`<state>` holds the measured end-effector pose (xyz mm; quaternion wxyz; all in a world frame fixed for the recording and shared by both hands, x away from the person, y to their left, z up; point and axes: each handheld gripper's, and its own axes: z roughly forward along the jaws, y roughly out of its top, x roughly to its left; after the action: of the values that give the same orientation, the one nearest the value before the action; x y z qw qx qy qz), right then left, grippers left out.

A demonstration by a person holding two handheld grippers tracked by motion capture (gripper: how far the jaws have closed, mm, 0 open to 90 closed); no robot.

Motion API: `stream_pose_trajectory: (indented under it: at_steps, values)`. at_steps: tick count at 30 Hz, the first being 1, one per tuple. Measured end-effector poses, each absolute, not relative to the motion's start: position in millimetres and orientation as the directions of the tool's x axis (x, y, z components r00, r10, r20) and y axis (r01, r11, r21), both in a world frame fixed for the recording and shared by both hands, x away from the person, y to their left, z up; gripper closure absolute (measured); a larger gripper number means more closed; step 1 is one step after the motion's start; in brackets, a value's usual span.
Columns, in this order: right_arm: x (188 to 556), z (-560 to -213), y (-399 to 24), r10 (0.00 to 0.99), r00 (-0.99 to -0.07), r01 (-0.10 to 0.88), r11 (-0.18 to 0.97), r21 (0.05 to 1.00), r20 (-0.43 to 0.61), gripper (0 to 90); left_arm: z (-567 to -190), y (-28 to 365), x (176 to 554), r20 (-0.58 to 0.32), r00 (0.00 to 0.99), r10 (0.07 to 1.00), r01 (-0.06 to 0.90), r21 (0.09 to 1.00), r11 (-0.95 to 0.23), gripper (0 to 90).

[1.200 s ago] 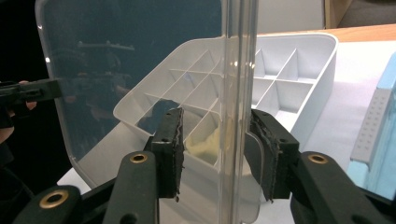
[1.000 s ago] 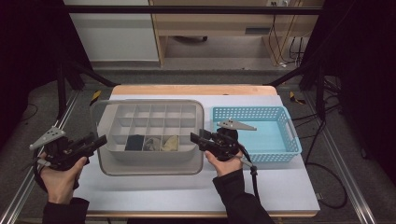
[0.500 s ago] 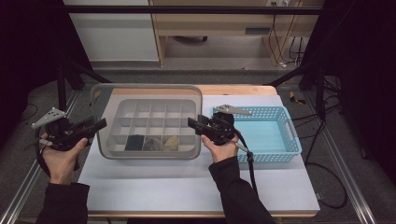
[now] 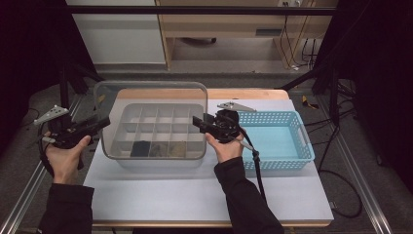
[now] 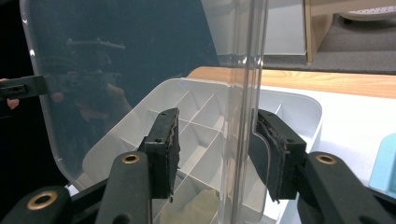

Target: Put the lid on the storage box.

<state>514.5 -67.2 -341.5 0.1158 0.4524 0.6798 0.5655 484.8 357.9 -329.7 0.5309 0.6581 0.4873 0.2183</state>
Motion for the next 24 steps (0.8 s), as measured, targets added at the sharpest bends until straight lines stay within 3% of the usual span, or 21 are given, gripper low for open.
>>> stream_pose_trajectory:
  at_steps: [24]
  values:
    - [527.0, -349.9, -59.1, 0.756, -0.555, 0.497, -0.034, 0.867, 0.347, 53.0, -345.2, 363.9, 499.2, -0.254, 0.417, 0.873, 0.434, 0.899, 0.054, 52.5]
